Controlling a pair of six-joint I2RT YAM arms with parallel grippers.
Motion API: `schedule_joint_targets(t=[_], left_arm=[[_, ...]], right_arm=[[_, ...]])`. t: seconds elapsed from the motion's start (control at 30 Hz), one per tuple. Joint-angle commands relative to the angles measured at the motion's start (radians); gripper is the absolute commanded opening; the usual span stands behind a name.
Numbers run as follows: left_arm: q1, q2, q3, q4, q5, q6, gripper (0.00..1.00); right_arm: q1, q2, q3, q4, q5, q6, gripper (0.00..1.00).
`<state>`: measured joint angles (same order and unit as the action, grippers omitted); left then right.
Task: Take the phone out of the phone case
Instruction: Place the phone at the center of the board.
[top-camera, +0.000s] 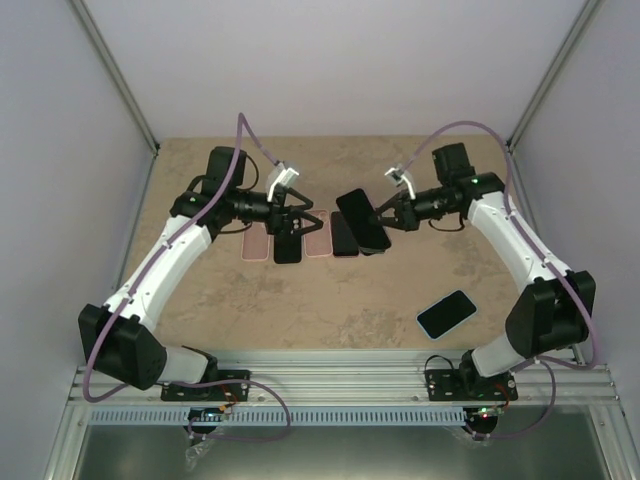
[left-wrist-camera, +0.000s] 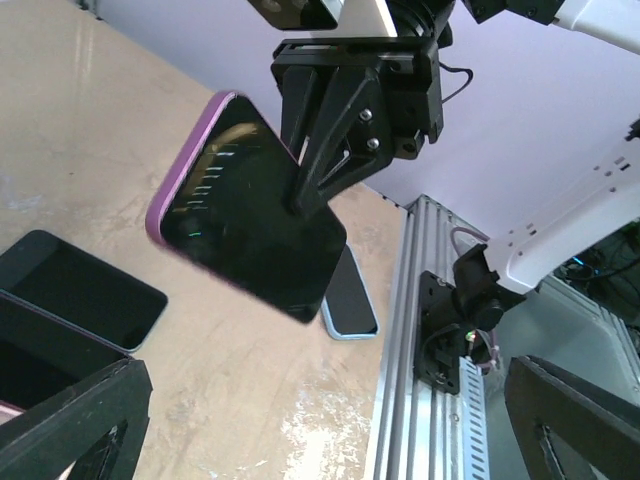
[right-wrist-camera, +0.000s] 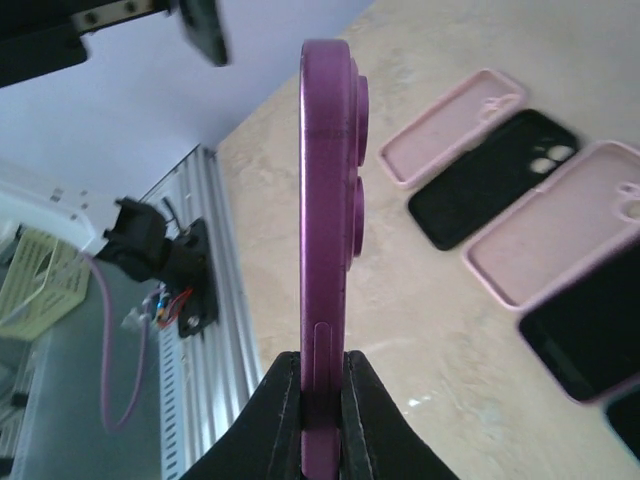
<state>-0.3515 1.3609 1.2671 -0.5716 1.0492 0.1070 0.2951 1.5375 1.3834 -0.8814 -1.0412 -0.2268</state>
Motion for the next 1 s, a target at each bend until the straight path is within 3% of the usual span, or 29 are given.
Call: schedule_joint_targets(t=[0.0, 0.37, 0.97], left_arm=[[-0.001, 0.008, 0.025, 0.036, -0.065, -0.023, 0.99], [-0.001, 0.004, 0.019, 0.052, -0.107, -0.041, 0.99], [-0.001, -0.049, -0.028, 0.089, -0.160, -0.073, 0.99]], right_arm=[[-0.112, -0.018, -0.048, 0.090, -0.025, 0.055, 0.01], [-0.346, 0.114, -0.119, 0.173, 0.009, 0.094, 0.01], [-0.385, 0.365, -0.179, 0.387, 0.060, 0.224, 0.01]])
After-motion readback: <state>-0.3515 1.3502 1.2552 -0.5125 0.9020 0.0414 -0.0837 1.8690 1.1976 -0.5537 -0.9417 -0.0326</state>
